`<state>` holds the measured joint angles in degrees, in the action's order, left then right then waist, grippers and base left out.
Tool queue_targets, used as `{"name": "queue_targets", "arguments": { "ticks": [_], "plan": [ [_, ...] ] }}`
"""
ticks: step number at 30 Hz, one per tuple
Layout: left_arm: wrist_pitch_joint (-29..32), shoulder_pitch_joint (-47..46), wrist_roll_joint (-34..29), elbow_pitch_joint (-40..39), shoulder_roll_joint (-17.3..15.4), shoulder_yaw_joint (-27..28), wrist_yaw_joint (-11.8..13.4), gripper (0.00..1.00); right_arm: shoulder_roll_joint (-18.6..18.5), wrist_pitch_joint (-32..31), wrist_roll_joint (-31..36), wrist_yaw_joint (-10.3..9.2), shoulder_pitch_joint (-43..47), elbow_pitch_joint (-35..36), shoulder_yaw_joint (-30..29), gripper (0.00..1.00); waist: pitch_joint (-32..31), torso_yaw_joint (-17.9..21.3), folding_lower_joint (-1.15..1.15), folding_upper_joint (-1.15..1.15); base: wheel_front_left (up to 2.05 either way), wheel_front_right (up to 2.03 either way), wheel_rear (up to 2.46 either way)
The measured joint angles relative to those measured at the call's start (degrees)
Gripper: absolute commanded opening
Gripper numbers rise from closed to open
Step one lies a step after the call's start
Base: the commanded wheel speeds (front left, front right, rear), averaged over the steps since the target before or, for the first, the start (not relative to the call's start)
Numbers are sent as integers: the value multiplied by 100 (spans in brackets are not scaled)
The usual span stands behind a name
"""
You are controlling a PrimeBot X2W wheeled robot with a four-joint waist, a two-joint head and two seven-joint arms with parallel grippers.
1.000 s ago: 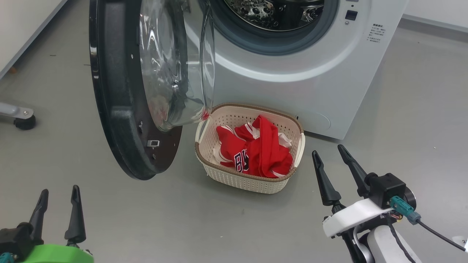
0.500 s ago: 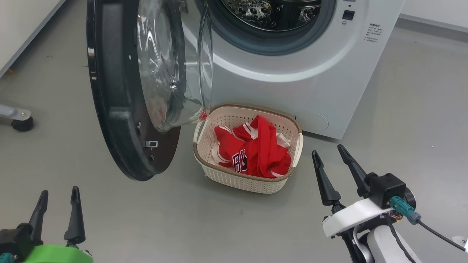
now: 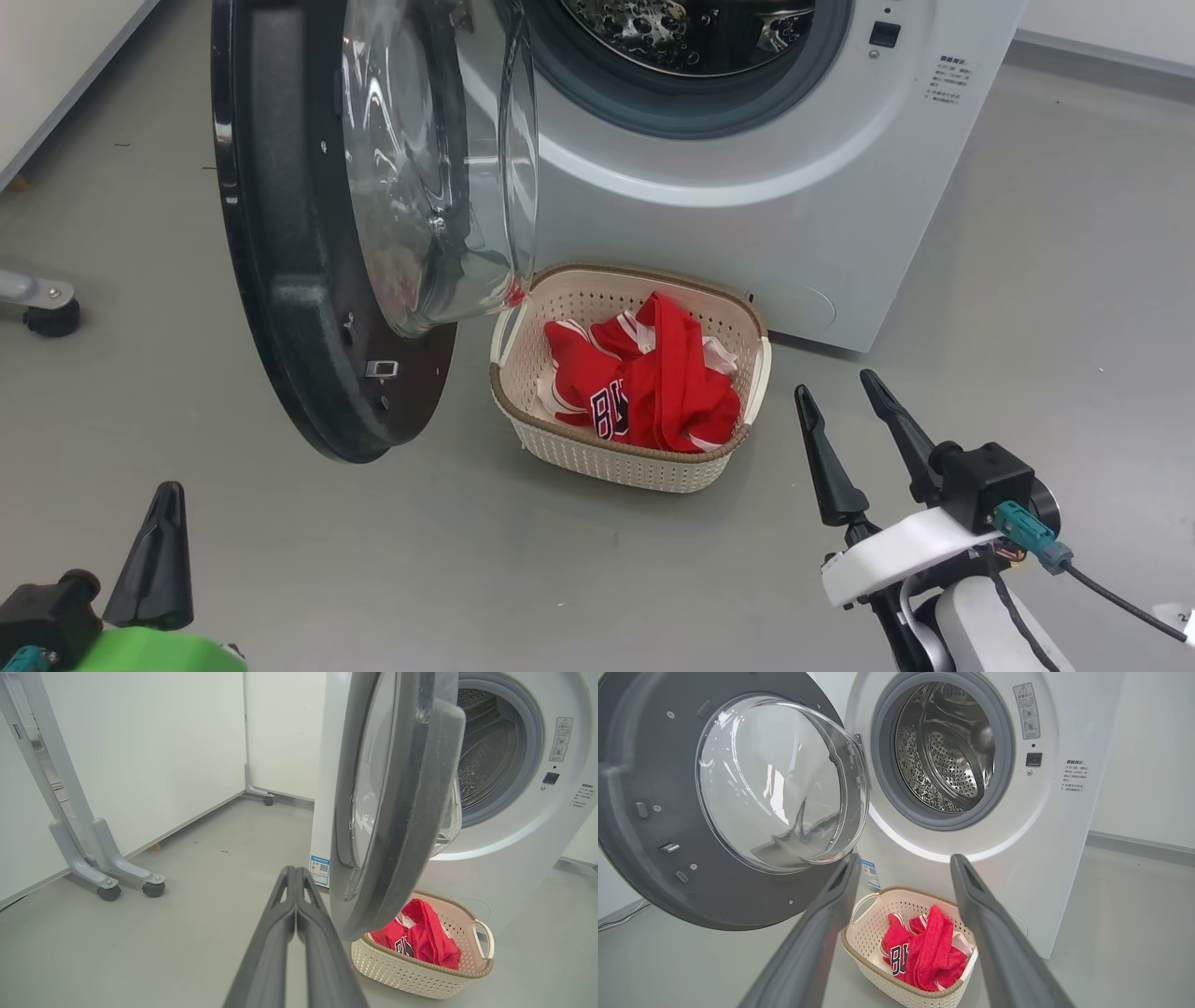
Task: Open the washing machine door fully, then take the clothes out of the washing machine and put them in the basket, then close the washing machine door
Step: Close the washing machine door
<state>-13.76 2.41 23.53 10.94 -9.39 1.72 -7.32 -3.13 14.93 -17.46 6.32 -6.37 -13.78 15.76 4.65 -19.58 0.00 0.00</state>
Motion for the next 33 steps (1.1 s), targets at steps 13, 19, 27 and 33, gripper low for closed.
{"name": "queue_targets", "arguments": {
  "ticks": [13, 19, 27, 33],
  "plan": [
    [69, -170, 445, -175, -152, -9, 0, 0, 0, 0, 1, 0, 0, 4, 79, 100, 13, 3, 0, 0, 0, 0, 0],
    [510, -478, 1436, -350, -170, 99, 0, 0, 3, 0, 1, 0, -5, 4, 175, 100, 48, 52, 0, 0, 0, 0, 0],
    [1589, -1233, 3752, -461, 331, 792, 0, 0, 2, 0, 1, 0, -33, 25, 202, 100, 145, 159, 0, 0, 0, 0, 0],
    [2826, -1685, 5238, -8, 1182, 1581, 468, 0, -1, 0, -1, 1, -84, 42, 263, 100, 247, 276, 0, 0, 0, 0, 0]
  ]
}}
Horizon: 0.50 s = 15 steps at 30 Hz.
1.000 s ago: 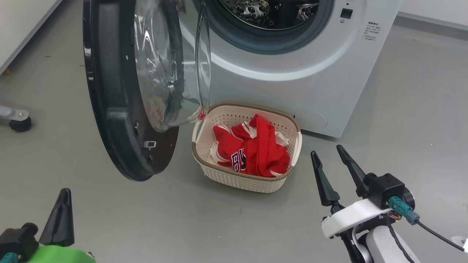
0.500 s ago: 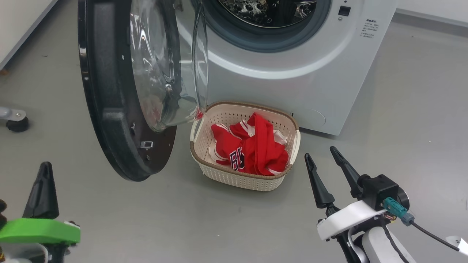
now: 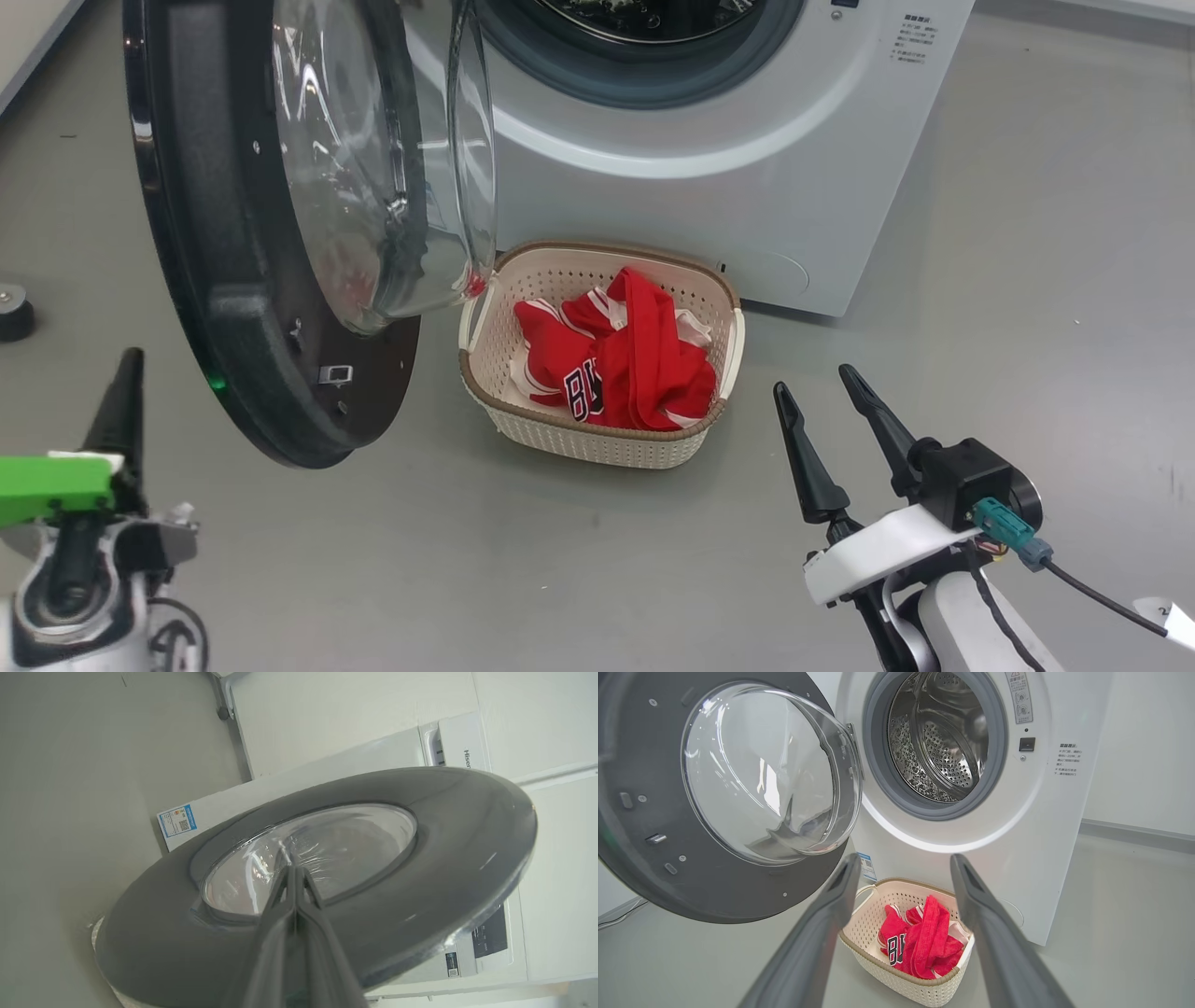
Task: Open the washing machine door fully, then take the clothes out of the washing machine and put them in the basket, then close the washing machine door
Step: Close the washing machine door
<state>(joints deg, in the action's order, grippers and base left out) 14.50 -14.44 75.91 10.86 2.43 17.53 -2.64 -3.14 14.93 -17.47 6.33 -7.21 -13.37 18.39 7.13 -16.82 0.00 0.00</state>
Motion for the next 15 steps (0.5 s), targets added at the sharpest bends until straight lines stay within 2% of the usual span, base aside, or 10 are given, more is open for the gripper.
{"name": "queue_targets", "arguments": {
  "ticks": [5, 8, 15],
  "plan": [
    [504, -383, 1058, 86, -419, 531, 711, 0, 0, 0, -9, 0, -66, 2, -43, 100, 67, 110, 0, 0, 0, 0, 0],
    [722, -461, 1338, 183, -424, 691, 1102, 0, 0, 0, -8, -1, -73, 2, -78, 100, 98, 168, 0, 0, 0, 0, 0],
    [1145, -728, 1806, 465, -417, 870, 1132, 0, -2, 0, -8, -2, -74, 4, -169, 100, 131, 207, 0, 0, 0, 0, 0]
  ]
}}
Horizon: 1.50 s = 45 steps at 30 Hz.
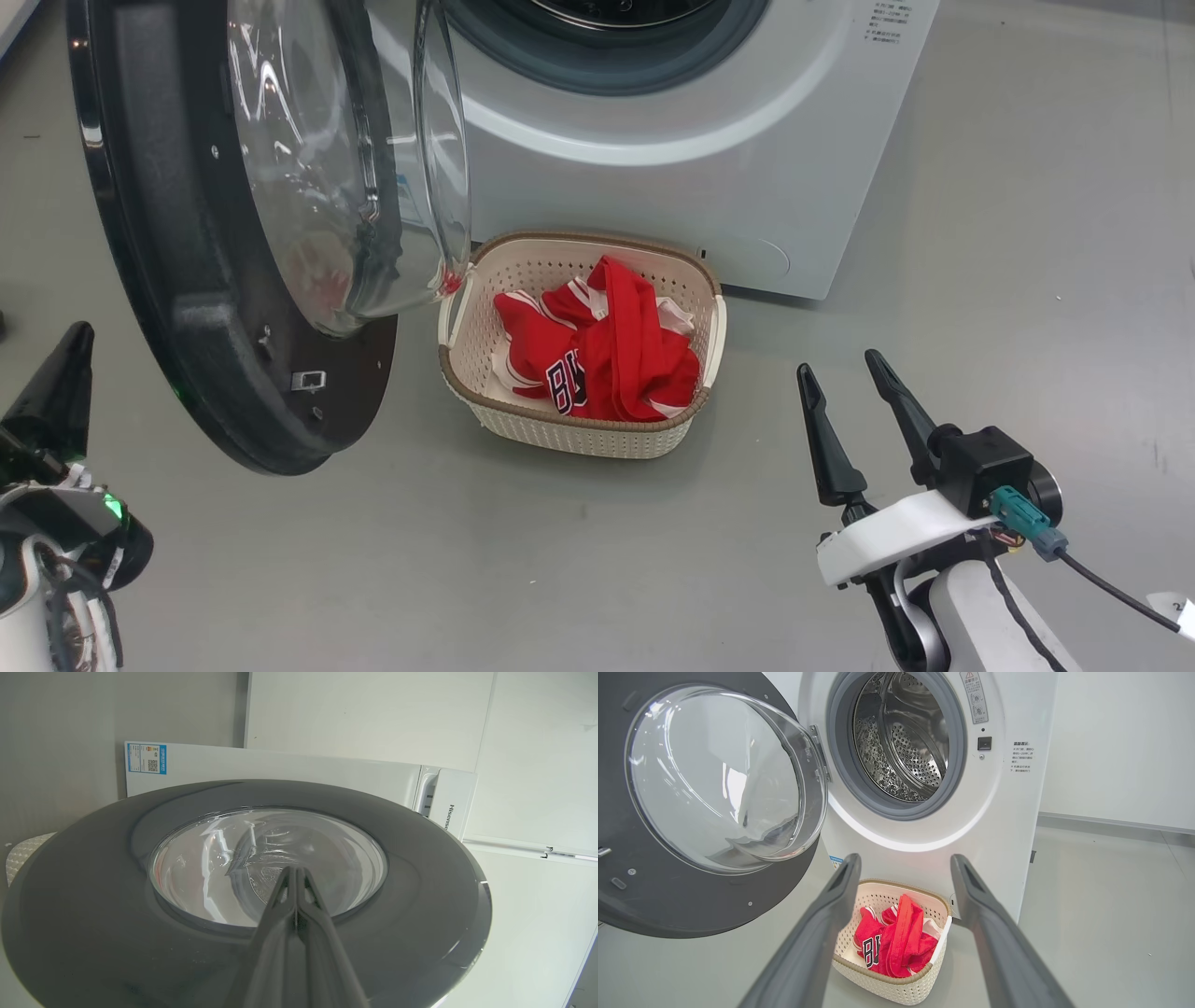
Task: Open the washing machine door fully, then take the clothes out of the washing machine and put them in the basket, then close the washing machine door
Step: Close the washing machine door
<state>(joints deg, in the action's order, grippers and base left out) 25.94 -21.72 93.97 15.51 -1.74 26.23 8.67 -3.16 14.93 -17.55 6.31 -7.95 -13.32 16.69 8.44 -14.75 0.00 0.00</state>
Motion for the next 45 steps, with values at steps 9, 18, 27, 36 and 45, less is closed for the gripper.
{"name": "queue_targets", "arguments": {
  "ticks": [9, 18, 27, 36, 45],
  "plan": [
    [424, -2, 110, 603, -8, -62, -90, 0, 1, 0, 0, 1, -8, -1, -9, 100, -4, 29, 0, 0, 0, 0, 0],
    [840, -5, 290, 1026, -8, -333, -91, 0, 1, 0, 0, 1, -13, -3, -9, 100, -13, 85, 0, 0, -1, 0, 0],
    [1100, -154, 588, 1061, -3, -413, -91, 0, 1, 0, 0, 2, -101, -20, 34, 100, -14, 223, 0, 0, -30, 8, 22],
    [1157, -183, 781, 1145, -4, -530, -91, 0, 1, 0, -8, 3, -101, -43, 48, 100, -36, 395, 0, 0, -16, 4, 12],
    [1157, -197, 843, 1165, -3, -617, -91, 0, 2, 0, -8, 3, -117, -59, 70, 100, -33, 618, 0, 0, 0, 0, 0]
  ]
}}
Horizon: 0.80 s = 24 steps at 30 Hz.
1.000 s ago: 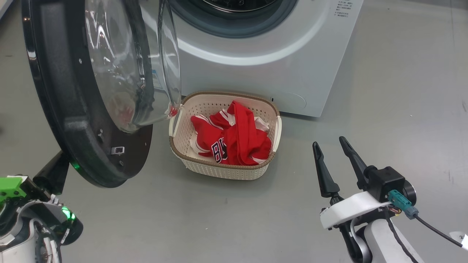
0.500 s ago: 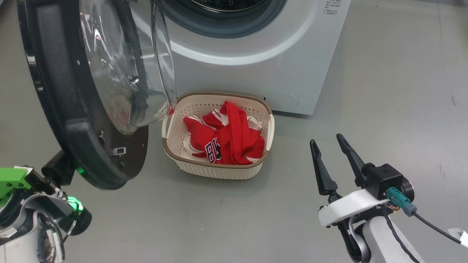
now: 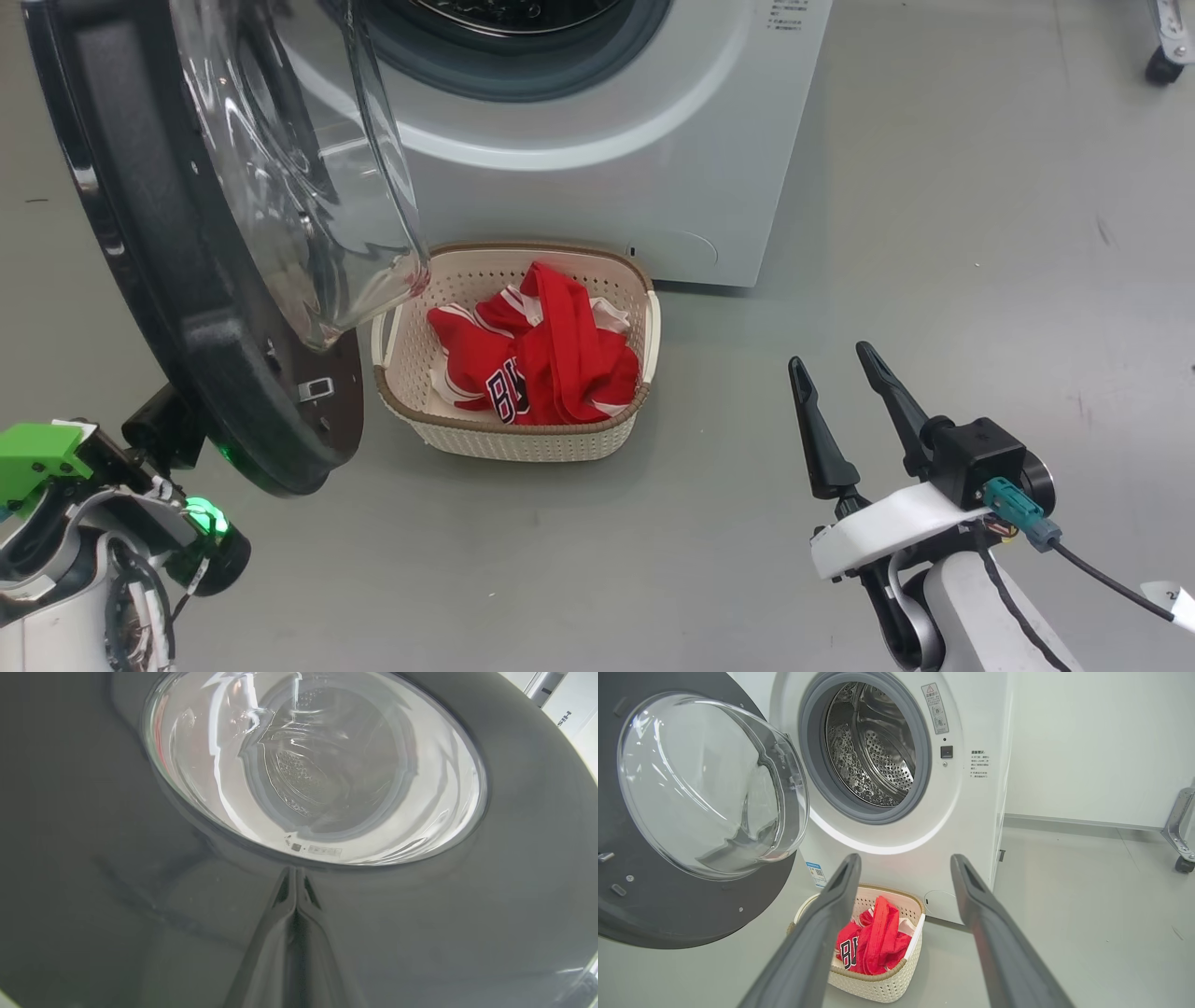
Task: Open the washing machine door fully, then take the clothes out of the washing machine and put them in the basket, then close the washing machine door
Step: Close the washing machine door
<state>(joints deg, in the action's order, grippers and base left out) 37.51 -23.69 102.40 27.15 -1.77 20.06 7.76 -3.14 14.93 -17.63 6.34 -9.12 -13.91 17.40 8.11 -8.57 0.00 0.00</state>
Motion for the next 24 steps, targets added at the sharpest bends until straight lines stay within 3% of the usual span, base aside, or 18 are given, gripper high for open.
{"name": "queue_targets", "arguments": {
  "ticks": [24],
  "plan": [
    [-137, -268, 304, 3, 13, -453, -2, 0, 0, 0, -94, -1, -160, 34, 7, 100, 175, 900, 0, 0, 0, 0, 0]
  ]
}}
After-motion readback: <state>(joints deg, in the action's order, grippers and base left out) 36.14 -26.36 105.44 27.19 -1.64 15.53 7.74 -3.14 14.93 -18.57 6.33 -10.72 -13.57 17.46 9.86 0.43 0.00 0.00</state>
